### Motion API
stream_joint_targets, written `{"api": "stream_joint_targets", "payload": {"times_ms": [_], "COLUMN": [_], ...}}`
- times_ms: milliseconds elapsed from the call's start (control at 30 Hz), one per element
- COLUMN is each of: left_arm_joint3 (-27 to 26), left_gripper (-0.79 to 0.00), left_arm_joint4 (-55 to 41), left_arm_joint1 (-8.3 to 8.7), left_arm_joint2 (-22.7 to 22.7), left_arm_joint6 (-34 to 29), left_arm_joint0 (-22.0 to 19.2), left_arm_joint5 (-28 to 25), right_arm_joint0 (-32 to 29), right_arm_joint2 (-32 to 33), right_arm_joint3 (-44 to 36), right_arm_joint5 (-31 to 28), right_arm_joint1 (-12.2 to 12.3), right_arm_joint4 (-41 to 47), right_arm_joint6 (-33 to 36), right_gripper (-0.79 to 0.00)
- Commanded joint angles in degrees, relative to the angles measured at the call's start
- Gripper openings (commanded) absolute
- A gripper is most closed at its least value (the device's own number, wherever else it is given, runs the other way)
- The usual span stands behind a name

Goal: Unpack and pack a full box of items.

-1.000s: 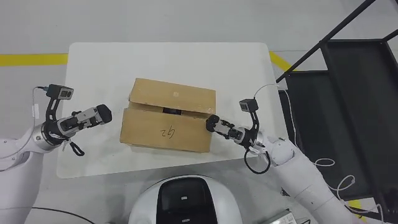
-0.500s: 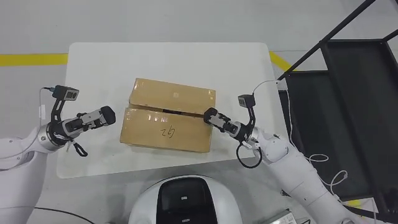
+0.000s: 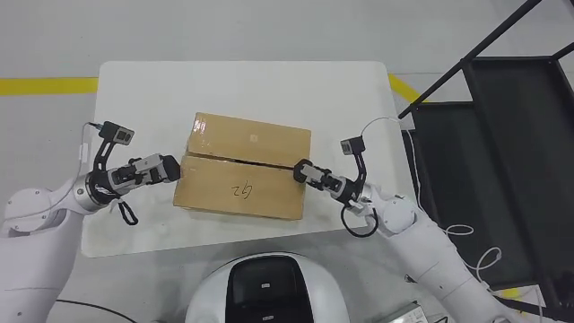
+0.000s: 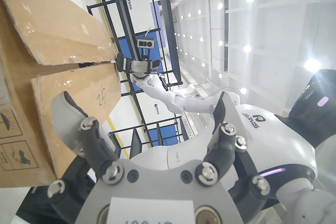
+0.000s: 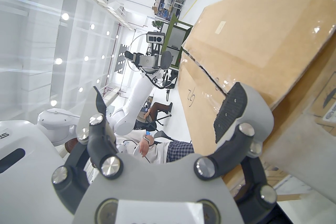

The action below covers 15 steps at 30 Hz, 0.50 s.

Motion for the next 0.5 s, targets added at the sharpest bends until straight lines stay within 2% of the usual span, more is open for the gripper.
{"api": "stream_joint_targets", "payload": {"times_ms": [0,167,467], "left_arm_joint3": [1.08,3.36,5.83], "left_gripper": [0.0,0.0,0.0], "left_arm_joint4": [0.37,1.42,-1.97], "left_arm_joint1": [-0.18,-0.57,-1.45], "left_arm_joint2": [0.89,2.38,4.97], "left_arm_joint6": [0.73,2.53,1.14], "left_arm_joint0": [-0.99,-3.11,-6.48], "left_arm_joint5": [0.1,-0.79,-2.92], "right_arm_joint0": [-0.04,-0.54,-1.59], "right_arm_joint2": [0.18,1.05,2.21], "right_arm_joint3": [-0.23,-1.1,-2.03], "right_arm_joint5": [0.25,0.88,2.4], "right_arm_joint1": [0.0,0.03,0.02], "right_arm_joint4": [0.0,-0.4,-1.72], "right_arm_joint6": [0.09,-0.32,-1.51], "right_gripper": [0.0,0.0,0.0]}}
